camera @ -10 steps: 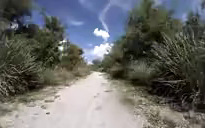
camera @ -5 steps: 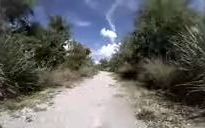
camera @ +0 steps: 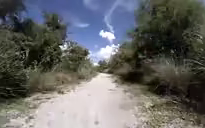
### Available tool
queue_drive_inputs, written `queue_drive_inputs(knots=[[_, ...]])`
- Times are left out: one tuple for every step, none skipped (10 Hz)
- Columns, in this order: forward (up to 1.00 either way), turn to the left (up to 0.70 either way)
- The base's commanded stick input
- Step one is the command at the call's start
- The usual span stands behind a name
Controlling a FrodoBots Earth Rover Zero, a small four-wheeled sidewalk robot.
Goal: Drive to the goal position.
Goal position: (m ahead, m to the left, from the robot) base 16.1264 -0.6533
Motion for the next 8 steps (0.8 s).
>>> queue_drive_inputs(knots=[[0.85,0.00],[0.85,0.00],[0.85,0.00],[0.85,0.00],[0.85,0.00],[0.85,0.00],[0.85,0.00],[0.85,0.00]])
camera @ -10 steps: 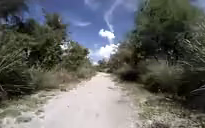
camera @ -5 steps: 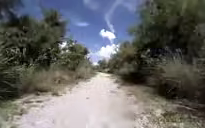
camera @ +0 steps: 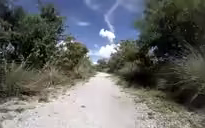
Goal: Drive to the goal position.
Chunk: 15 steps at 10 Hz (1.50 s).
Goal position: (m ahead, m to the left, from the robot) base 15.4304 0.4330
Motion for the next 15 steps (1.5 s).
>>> queue_drive_inputs(knots=[[0.85,0.00],[0.85,0.00],[0.85,0.00],[0.85,0.00],[0.85,0.00],[0.85,0.00],[0.85,0.00],[0.85,0.00],[0.85,0.00],[0.85,0.00],[0.85,0.00],[0.85,0.00],[0.85,0.00],[0.85,0.00],[0.85,0.00]])
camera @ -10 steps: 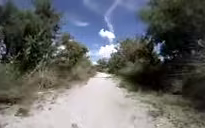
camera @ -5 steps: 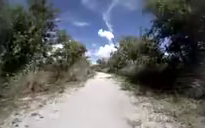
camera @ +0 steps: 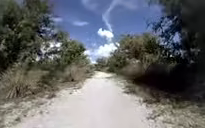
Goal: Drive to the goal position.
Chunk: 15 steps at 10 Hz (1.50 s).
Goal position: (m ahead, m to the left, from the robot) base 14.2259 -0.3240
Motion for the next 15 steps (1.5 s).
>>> queue_drive_inputs(knots=[[0.85,0.00],[0.85,0.00],[0.85,0.00],[0.85,0.00],[0.85,0.00],[0.85,0.00],[0.85,0.00],[0.85,0.00],[0.85,0.00],[0.85,0.00],[0.85,0.00],[0.85,0.00],[0.85,0.00],[0.85,0.00],[0.85,0.00]])
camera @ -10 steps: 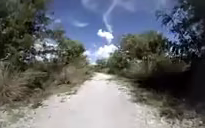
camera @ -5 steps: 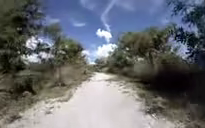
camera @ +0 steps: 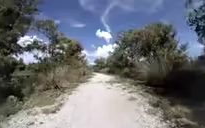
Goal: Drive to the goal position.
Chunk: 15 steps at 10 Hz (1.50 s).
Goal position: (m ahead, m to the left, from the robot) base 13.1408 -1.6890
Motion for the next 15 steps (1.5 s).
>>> queue_drive_inputs(knots=[[0.85,0.00],[0.85,0.00],[0.85,0.00],[0.85,0.00],[0.85,0.00],[0.85,0.00],[0.85,0.00],[0.85,0.00],[0.85,0.00],[0.85,0.00],[0.85,0.00],[0.85,0.00],[0.85,0.00],[0.85,0.00],[0.85,0.00]])
